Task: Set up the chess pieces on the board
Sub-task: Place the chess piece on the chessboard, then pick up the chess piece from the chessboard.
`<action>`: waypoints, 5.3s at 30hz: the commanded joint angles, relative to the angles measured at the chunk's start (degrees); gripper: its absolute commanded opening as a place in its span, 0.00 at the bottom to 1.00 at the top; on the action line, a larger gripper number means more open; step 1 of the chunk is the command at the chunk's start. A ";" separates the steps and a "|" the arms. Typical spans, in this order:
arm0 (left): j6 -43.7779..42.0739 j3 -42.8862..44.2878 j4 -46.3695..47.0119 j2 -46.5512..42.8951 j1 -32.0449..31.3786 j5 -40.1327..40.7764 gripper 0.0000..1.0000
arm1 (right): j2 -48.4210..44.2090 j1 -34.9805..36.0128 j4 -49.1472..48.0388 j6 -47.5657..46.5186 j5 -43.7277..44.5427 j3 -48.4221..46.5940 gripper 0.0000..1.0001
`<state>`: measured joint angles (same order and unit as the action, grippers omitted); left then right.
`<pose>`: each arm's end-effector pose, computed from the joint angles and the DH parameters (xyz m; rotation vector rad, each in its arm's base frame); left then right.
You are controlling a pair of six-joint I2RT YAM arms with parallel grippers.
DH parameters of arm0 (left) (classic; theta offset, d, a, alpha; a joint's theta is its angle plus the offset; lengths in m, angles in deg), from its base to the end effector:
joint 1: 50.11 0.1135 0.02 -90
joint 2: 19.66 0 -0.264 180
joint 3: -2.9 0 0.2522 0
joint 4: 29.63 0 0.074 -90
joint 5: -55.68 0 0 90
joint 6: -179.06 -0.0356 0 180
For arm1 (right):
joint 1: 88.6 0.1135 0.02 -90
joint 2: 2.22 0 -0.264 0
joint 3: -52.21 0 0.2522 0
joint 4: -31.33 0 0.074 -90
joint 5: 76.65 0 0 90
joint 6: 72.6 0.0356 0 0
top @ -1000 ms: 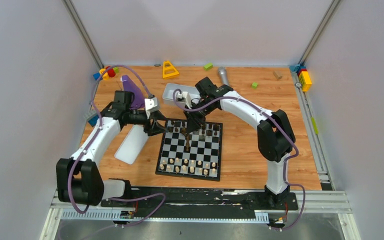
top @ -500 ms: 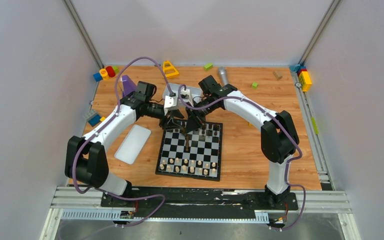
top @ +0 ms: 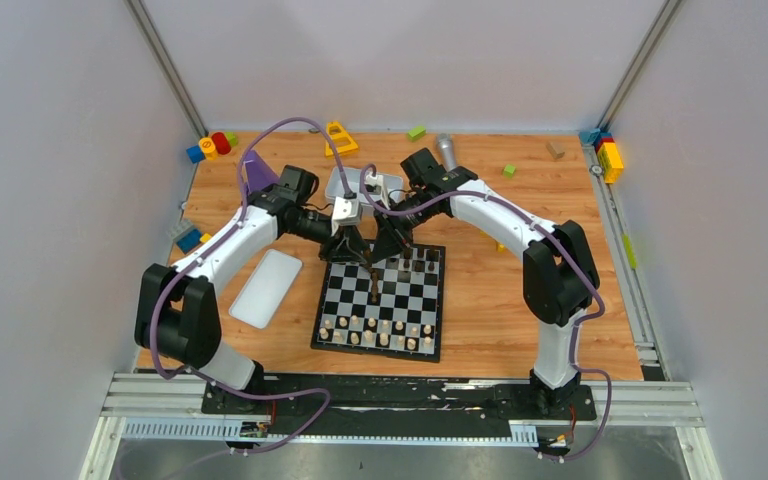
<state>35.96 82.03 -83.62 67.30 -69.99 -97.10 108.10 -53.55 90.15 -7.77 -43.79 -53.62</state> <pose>0.2699 -0.1313 0.2632 1.5442 1.5336 -1.1035 0.3144 0.2571 0.2580 -1.4960 1.9517 1.3729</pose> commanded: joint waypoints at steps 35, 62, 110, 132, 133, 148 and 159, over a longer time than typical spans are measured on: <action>6.44 13.20 -4.70 4.91 -1.74 13.86 0.00 | -10.24 -9.53 -2.52 2.16 1.29 3.91 0.50; 12.93 34.67 -19.61 28.18 -6.95 44.10 0.00 | -17.89 -15.98 -5.40 1.44 2.92 16.48 0.50; 15.51 39.91 -23.28 34.55 -9.65 49.19 0.35 | -17.43 -15.89 -5.75 1.88 1.91 17.80 0.49; 20.33 28.57 -15.51 13.46 -4.31 49.46 0.54 | -13.64 1.13 -12.40 7.63 22.31 19.11 0.51; 20.63 25.90 -13.79 10.39 -2.60 49.18 0.55 | -12.92 2.12 -13.03 8.55 23.66 18.89 0.51; 27.69 6.45 2.67 -15.30 9.23 53.77 0.89 | -1.23 11.58 -16.51 18.33 38.46 11.38 0.54; 29.01 5.58 2.79 -16.29 9.77 53.75 0.93 | 2.68 13.15 -15.40 19.83 43.76 10.12 0.54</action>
<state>63.32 87.62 -82.97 51.91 -60.51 -43.16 109.96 -41.22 75.64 10.61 -3.58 -41.34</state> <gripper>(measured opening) 0.927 0.542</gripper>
